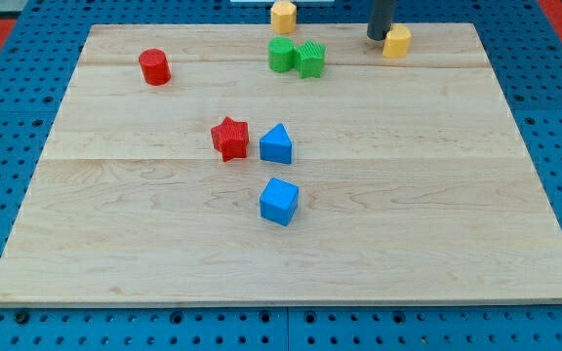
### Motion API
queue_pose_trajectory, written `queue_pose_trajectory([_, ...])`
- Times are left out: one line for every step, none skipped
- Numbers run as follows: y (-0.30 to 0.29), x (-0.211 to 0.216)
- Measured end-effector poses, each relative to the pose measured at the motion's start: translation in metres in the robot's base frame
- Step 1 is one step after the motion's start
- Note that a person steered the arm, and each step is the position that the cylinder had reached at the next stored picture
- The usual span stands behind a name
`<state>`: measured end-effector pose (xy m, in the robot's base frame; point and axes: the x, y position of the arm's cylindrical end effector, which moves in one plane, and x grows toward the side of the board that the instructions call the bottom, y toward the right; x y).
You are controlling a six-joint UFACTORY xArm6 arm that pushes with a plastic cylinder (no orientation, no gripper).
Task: Separate green star from green circle
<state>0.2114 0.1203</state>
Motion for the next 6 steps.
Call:
queue_pose_trajectory([-0.059, 0.000])
queue_pose_trajectory([-0.074, 0.019])
queue_pose_trajectory([-0.096, 0.065])
queue_pose_trajectory([-0.082, 0.093])
queue_pose_trajectory([-0.052, 0.060])
queue_pose_trajectory([-0.096, 0.018])
